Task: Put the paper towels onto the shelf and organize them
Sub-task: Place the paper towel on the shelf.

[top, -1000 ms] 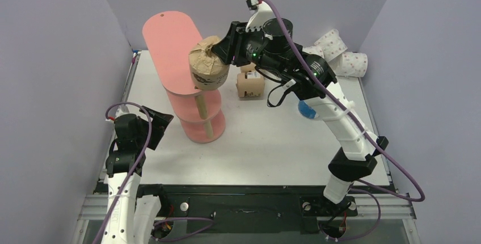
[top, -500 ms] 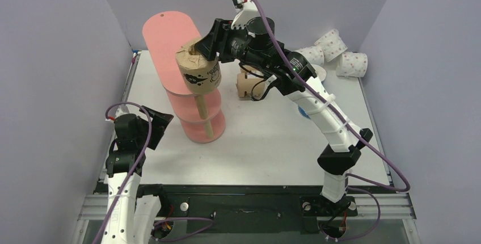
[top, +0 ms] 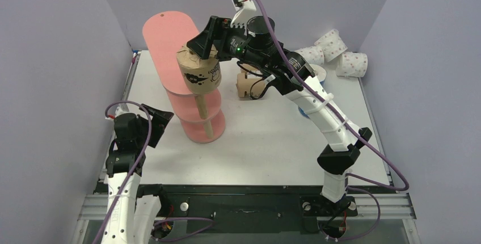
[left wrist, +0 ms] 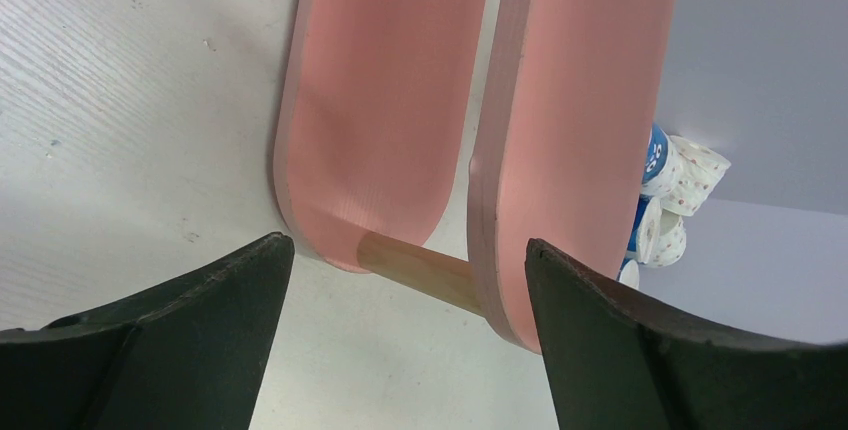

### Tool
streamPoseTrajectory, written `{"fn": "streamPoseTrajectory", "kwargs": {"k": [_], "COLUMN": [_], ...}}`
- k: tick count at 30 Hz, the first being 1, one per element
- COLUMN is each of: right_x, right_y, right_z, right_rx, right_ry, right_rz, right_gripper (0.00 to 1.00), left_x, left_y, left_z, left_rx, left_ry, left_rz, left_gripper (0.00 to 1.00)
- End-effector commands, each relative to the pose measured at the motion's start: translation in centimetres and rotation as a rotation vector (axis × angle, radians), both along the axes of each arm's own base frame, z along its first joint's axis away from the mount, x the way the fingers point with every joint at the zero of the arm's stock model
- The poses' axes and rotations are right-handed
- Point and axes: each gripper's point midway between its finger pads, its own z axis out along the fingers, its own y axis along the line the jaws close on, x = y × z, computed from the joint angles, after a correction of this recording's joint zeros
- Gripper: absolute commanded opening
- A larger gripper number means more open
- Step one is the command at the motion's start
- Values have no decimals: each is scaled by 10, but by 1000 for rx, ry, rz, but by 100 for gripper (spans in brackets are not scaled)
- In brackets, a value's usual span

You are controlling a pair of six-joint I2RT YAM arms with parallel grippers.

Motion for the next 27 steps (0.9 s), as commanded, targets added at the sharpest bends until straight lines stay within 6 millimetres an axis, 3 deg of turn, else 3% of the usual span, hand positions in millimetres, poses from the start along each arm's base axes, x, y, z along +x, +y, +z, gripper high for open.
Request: {"fn": "streamPoseTrajectory", "kwargs": {"k": [1, 8, 12, 14, 15, 16, 17, 18, 22, 27], "right_x": [-16, -26, -34, -34, -39, -37, -42, -41, -46, -49], "right_y": [-22, -52, -67, -70, -81, -78, -87, -85, -88, -70], "right_z": [45, 47, 36, 10, 16, -2, 3, -10, -23, -39], "right_rx": [90, 8, -71, -139, -136, -158, -153, -171, -186, -178], "right_ry": [-82, -183, -249, -262, -296, -292, -322, -318, -332, -363], "right_rz": [10, -24, -26, -33, -49, -49, -56, -51, -36, 37], "right_gripper": [81, 82, 81, 81, 81, 80, 80, 80, 80, 81], "left_x": [8, 10, 12, 12, 12, 12, 13, 13, 14, 13], "left_y": [-4, -11, -16, -16, -17, -18, -18, -18, -24, -26], "left_z": [16, 23, 22, 21, 20, 20, 20, 20, 22, 20], "left_rx": [-15, -23, -40, -42, -42, -44, -44, -47, -62, -61], "left_ry": [-66, -95, -103, -100, -98, -99, -100, -105, -133, -133], "left_rz": [-24, -64, -93, -96, -98, -102, -102, -106, -136, -151], "left_gripper": [85, 88, 89, 89, 89, 89, 89, 89, 90, 90]}}
